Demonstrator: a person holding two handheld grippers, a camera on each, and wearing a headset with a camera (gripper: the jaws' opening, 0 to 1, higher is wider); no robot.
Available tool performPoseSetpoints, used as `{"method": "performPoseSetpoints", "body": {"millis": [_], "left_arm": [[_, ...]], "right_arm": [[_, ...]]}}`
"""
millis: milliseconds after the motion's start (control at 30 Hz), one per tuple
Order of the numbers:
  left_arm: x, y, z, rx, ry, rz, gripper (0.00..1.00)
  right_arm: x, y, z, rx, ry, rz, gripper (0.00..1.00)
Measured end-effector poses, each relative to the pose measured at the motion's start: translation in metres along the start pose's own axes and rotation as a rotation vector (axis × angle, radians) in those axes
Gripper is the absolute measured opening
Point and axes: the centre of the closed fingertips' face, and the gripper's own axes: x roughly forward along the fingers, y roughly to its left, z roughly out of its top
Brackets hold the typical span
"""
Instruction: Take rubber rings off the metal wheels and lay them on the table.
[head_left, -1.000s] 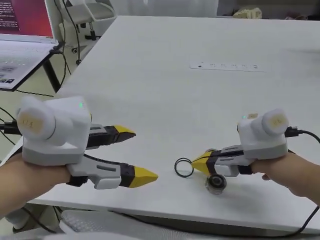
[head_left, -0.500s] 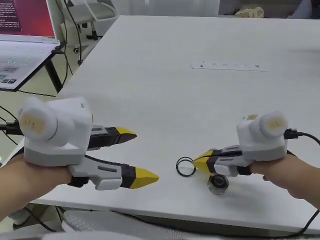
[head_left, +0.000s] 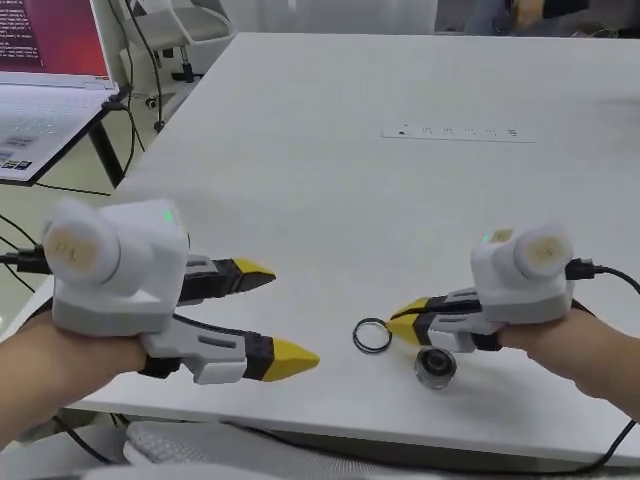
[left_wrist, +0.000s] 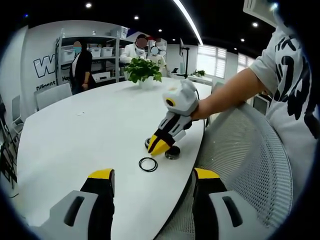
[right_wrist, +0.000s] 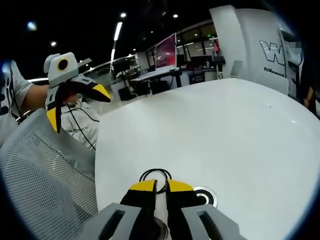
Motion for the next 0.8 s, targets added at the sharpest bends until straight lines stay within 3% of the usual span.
{"method": "performPoseSetpoints", "body": {"millis": [467, 800], "left_arm": [[0.002, 0.004, 0.004, -0.004, -0.007, 0.006, 0.6], [0.01, 0.005, 0.014, 0.0, -0.017, 0.003, 0.6]], "right_arm": [[-0.021, 0.013, 0.027, 0.002, -0.087, 0.039, 0.11], [-0.043, 0.013, 0.037, 0.002, -0.136, 0.029, 0.17]]}}
